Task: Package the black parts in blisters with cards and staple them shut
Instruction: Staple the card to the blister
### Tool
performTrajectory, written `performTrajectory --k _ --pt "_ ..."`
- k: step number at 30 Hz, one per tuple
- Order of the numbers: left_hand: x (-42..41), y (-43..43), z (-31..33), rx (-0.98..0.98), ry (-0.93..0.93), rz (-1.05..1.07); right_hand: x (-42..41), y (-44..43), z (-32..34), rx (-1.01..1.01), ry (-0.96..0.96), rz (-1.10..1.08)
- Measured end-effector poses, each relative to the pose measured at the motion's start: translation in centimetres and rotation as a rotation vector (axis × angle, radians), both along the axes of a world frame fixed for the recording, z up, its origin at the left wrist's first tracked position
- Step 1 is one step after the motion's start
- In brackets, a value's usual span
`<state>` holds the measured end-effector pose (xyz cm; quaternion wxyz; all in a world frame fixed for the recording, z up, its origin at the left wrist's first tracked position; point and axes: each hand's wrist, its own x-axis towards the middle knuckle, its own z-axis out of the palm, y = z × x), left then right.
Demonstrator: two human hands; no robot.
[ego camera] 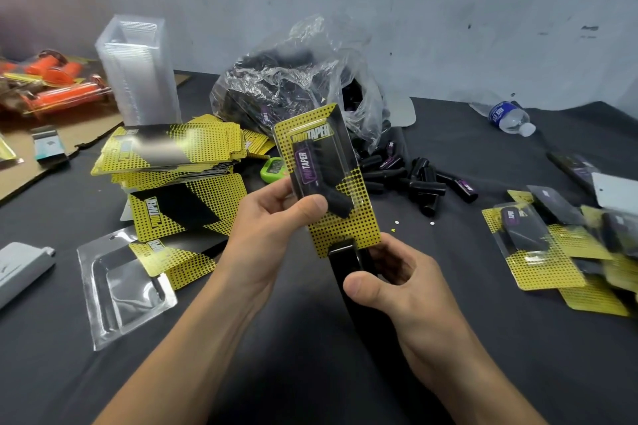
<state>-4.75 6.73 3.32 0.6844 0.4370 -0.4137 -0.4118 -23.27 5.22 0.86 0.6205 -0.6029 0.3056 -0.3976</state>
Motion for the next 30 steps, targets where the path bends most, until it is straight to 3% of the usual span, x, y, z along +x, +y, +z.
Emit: performTrajectory --k 30 --pt "-0.2 0.0 0.0 -0.007 0.027 -0.011 1.1 0.4 0.7 0.126 -0.135 -0.06"
